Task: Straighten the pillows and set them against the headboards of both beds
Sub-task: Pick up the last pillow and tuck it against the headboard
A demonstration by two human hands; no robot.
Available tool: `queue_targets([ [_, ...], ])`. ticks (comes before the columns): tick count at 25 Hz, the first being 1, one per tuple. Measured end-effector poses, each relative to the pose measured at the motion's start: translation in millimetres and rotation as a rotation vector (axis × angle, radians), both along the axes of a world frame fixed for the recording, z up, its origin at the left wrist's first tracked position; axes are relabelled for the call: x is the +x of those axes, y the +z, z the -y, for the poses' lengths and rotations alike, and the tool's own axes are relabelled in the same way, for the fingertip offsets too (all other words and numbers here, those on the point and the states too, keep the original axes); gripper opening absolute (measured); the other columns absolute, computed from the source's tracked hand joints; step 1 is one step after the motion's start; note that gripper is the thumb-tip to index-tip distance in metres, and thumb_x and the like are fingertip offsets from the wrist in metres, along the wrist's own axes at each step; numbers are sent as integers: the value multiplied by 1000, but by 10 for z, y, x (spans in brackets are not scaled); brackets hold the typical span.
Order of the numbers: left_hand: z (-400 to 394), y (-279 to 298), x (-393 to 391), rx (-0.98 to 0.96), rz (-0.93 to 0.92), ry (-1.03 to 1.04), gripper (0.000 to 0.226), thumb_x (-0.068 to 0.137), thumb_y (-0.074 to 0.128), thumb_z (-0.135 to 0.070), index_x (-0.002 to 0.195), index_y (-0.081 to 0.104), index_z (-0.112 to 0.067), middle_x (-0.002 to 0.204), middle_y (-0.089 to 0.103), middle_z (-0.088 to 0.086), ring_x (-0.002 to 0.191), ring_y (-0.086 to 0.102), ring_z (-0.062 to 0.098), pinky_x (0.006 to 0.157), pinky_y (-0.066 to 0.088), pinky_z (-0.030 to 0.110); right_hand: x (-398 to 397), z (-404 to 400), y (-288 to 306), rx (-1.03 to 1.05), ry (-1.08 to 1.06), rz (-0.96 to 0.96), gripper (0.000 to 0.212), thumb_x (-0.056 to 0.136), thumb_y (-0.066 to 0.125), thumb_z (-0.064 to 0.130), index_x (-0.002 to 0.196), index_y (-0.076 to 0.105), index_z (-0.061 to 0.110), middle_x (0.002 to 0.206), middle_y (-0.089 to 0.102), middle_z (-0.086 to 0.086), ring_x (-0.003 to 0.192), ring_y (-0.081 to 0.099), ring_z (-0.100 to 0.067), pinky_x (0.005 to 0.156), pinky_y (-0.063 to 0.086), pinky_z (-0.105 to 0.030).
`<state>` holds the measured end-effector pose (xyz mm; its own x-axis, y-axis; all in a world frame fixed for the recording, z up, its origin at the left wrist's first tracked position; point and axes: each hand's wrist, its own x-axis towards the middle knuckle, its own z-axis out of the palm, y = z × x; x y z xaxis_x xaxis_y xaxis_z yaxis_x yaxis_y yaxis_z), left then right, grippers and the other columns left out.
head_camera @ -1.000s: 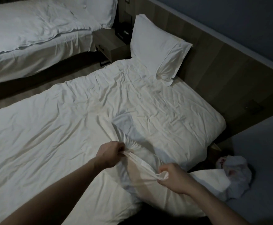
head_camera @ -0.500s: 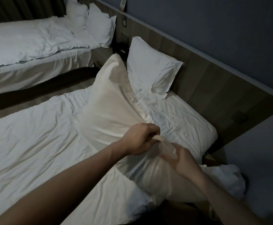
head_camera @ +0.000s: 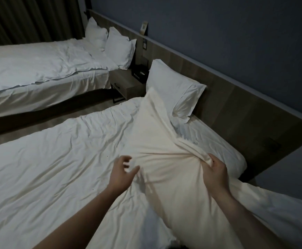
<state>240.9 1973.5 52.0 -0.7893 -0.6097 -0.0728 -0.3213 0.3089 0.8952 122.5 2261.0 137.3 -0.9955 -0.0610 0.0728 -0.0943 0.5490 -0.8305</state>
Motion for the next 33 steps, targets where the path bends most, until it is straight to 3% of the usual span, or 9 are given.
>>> queue_targets([
  [3,9,-411,189,365,313,88,84,70,83,-63,131,56,-12,129,61,9,101,64,19,90,55,35,-45,-104,81,-105,-55,64,19,86,61,41,85,71,26,84,75,5,90,70,-26,87,58,-49],
  [7,-238,-515,246,747,519,-51,109,56,63,-94,136,53,-21,133,56,1,117,61,24,99,55,45,-60,-89,345,-455,-128,155,15,96,66,26,86,76,24,90,78,13,95,70,-11,90,54,-33],
  [13,-423,14,-325,1050,237,-100,80,69,52,-94,120,70,-34,121,75,-8,117,66,19,111,47,47,-468,-173,411,-678,-288,236,32,98,65,26,125,71,10,123,73,-4,111,68,-22,102,51,-37],
  [17,-249,431,-727,822,91,24,84,69,82,-69,132,66,-16,119,76,-2,106,72,17,99,56,37,-679,-290,132,-521,-387,177,44,93,63,36,127,70,8,128,71,-9,118,65,-29,107,51,-46],
  [22,-270,965,-1094,504,-33,-146,12,86,79,-24,81,73,-14,57,63,-3,40,52,9,42,39,20,-507,-382,-515,-217,-282,362,29,102,59,16,125,67,2,120,66,-14,119,61,-35,95,47,-40],
  [25,-373,958,-1184,382,-3,-317,22,85,77,-17,69,63,-15,53,56,-2,40,48,13,41,37,24,-475,-355,-653,-245,-94,477,33,89,75,15,120,62,13,123,62,-14,118,62,-33,84,47,-32],
  [28,-472,760,-1226,23,97,-509,20,79,77,-23,71,62,-13,66,66,0,57,65,19,53,52,35,-579,-170,-267,-152,64,182,76,88,79,8,151,37,15,146,44,4,136,46,-14,105,43,-26],
  [31,-583,629,-1245,-345,182,-695,23,72,72,-29,65,53,-20,72,66,-3,77,69,26,67,49,35,-750,44,178,230,366,-175,103,79,84,19,161,22,28,163,25,12,153,19,-5,126,21,-31],
  [33,-644,596,-1262,-481,214,-795,22,68,72,-30,70,54,-19,75,70,0,79,69,27,66,49,35,-906,134,281,581,552,-134,110,74,81,47,163,16,35,169,20,11,160,4,-11,131,6,-46],
])
